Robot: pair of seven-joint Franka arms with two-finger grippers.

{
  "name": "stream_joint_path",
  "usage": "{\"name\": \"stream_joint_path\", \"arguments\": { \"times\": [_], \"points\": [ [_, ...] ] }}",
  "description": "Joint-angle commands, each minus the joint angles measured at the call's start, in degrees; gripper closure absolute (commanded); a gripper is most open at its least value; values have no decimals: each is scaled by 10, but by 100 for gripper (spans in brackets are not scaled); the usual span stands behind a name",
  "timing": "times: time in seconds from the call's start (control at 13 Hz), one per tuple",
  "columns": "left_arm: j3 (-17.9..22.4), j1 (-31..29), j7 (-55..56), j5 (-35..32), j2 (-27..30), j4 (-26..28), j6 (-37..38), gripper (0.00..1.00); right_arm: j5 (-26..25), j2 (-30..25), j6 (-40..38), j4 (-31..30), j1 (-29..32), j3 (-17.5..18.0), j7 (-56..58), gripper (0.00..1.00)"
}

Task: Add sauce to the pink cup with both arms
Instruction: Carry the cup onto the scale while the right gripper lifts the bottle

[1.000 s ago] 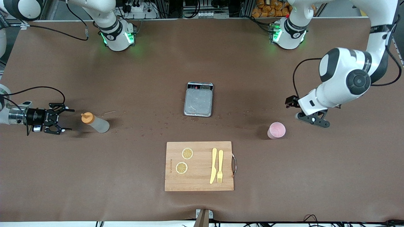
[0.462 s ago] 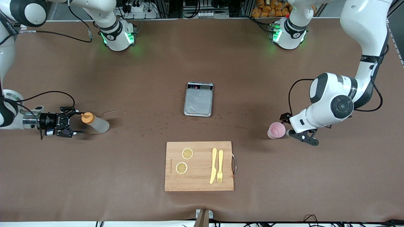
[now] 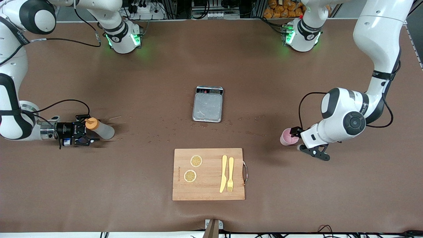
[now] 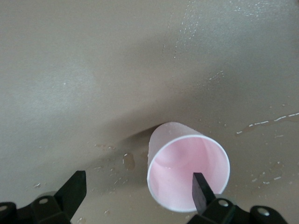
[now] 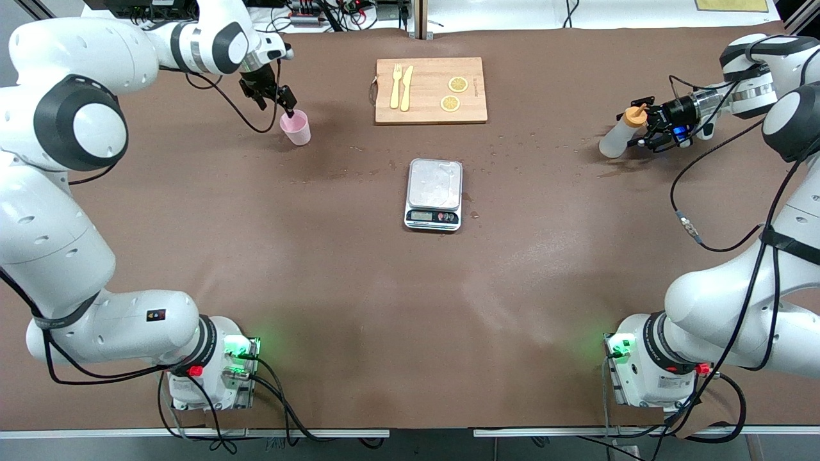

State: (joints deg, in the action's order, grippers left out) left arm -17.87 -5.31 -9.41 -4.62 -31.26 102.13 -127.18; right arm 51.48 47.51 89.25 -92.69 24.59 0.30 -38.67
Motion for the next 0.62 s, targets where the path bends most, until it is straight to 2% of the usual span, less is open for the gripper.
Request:
{"name": "stream_joint_path", "arguments": {
  "times": [0.0, 0.08, 0.23, 0.31, 0.54],
  "points": [
    [-1, 2, 6, -14, -26, -9, -11, 39, 12, 9, -1, 11, -1, -2, 19, 6],
    [-1, 3, 4, -16, -27, -9, -11, 99, 12, 11, -2, 10, 1, -2, 37, 8],
    [-1, 6, -1, -17, -27, -8, -10, 100, 12, 19, -3, 9, 4, -2, 47, 8],
    [-1, 5, -1, -17, -27, -8, -10, 100, 11, 19, -5, 9, 2, -2, 47, 11],
    [-1, 9, -1, -16, -26, -9, -11, 100, 11, 19, -8, 8, 3, -2, 47, 39]
  ]
}}
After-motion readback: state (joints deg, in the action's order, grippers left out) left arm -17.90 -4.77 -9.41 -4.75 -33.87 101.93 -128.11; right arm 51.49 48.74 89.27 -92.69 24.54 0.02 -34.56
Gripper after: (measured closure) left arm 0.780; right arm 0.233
